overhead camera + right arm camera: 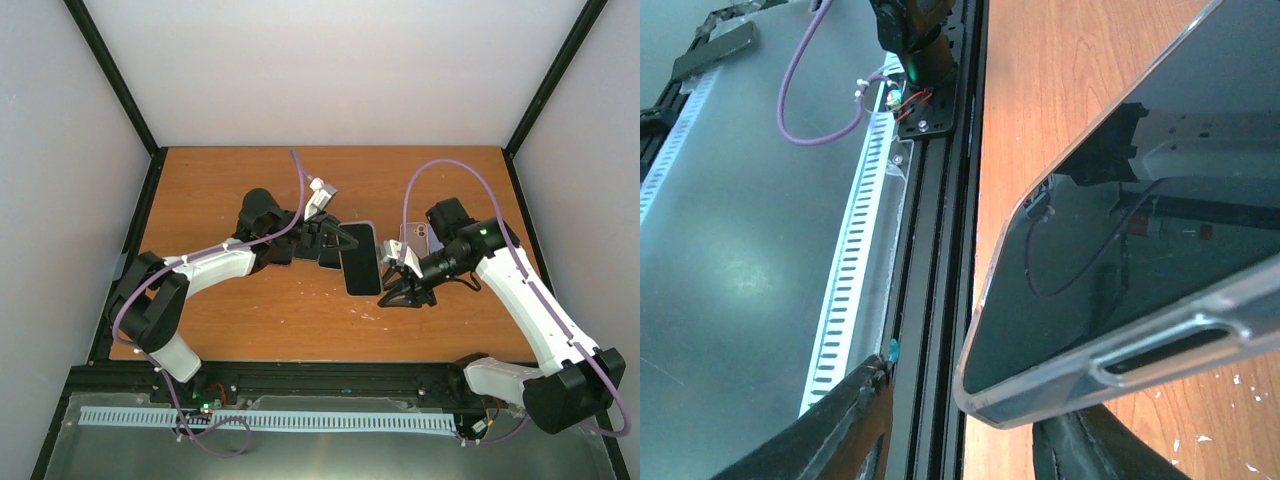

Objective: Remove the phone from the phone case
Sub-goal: Remove the phone case from the phone.

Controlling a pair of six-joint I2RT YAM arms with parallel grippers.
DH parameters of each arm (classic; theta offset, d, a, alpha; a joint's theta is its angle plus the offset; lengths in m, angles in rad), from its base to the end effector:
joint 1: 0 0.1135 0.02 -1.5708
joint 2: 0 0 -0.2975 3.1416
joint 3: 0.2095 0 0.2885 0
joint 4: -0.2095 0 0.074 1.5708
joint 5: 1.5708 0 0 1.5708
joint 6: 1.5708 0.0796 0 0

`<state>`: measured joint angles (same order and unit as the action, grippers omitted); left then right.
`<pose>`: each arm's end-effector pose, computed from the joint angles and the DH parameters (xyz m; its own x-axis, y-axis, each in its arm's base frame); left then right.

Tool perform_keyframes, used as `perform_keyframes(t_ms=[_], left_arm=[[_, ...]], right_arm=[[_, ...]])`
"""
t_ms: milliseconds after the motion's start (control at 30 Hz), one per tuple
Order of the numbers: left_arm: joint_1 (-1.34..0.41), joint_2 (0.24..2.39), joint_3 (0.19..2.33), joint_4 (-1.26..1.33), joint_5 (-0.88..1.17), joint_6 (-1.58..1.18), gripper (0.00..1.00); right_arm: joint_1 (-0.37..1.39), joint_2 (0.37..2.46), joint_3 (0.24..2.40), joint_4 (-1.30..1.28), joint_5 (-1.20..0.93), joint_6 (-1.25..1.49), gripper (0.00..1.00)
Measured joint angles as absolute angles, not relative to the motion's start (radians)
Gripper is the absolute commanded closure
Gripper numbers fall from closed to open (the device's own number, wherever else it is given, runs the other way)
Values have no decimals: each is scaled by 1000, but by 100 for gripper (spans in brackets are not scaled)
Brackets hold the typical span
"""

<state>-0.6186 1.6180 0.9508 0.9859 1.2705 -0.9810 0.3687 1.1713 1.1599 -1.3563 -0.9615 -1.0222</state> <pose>0.2699 -0.2855 0.3137 -0.6148 0.1358 -0.7769 0.7186 -0.3096 -0.6227 0.1735 0.1370 0.3273 -0.1688 -0.5887 -0.7905 -0.9676 -0.0539 0.2468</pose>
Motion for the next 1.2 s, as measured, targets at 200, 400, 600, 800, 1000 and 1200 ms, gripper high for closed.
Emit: perform_keyframes(t_ms=[200, 400, 600, 800, 1000, 1200], left_arm=[[-619, 1619, 951, 1001, 1286, -991, 100], [-619, 1619, 951, 1013, 1296, -1000, 100], [-619, 1619, 940, 1071, 1315, -1004, 100], [-619, 1625, 933, 1128, 1336, -1040, 100], [-619, 1640, 928, 1206, 1357, -1102, 100], [-619, 1641, 928, 1251, 1378, -1134, 100]], right_arm=[[377, 1182, 1166, -1347, -966, -998, 74], [383, 1187, 1166, -1335, -968, -968, 85], [399, 1194, 1166, -1338, -967, -941, 91], [437, 1178, 1166, -1316, -935, -934, 93], [488, 1163, 1175, -1289, -881, -918, 93], [543, 1145, 1186, -1265, -823, -894, 94]])
